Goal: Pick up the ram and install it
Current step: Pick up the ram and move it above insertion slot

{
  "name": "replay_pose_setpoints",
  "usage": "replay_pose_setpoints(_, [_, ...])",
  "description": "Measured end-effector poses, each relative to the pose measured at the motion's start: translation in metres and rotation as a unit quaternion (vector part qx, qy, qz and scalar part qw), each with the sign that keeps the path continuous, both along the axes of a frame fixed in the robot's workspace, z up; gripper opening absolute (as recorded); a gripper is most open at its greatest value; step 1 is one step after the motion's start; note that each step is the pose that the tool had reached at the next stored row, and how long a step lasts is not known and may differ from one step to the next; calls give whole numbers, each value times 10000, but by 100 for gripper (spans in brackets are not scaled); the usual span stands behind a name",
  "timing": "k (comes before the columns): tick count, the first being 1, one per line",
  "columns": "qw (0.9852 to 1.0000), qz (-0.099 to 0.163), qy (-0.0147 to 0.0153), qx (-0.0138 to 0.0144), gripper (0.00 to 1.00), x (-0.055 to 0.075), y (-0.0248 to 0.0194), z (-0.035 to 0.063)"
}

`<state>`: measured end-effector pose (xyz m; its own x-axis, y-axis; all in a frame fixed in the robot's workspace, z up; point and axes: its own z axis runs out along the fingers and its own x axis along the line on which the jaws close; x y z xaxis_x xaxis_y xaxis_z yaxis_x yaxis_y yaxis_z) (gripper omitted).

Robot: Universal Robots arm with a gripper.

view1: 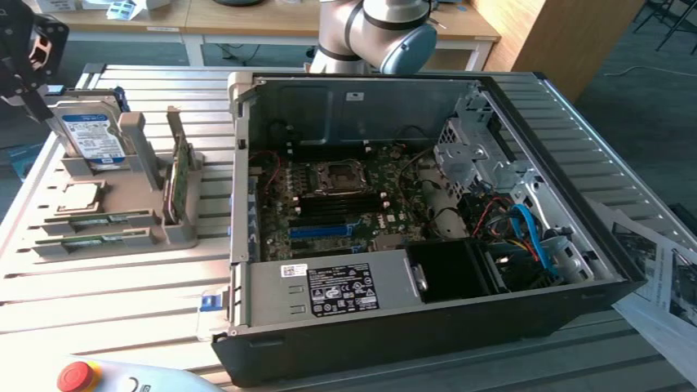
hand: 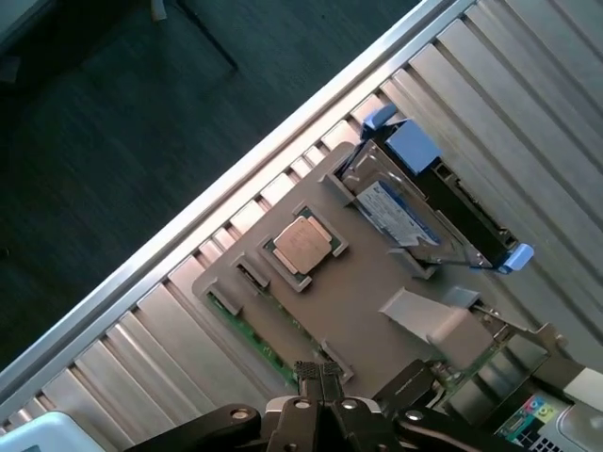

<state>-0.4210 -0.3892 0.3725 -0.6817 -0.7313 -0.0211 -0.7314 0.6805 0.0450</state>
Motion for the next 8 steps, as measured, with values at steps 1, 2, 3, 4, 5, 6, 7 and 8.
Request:
replay_pose_setpoints(1, [10000,85,0,0,11,0,0,0])
replay_pose_setpoints(2, [9999,168,0,0,11,0,0,0])
replay_pose_setpoints(3, [9997,253,0,0,11,0,0,0])
replay_pose_setpoints(4, [9994,335,-1,0,11,0,0,0])
replay_pose_setpoints(5, [9991,419,-1,0,11,0,0,0])
replay_pose_setpoints(6, [9987,500,-1,0,11,0,0,0])
replay_pose_setpoints(7, [9983,585,-1,0,11,0,0,0])
replay_pose_setpoints(8, [9977,672,-1,0,11,0,0,0])
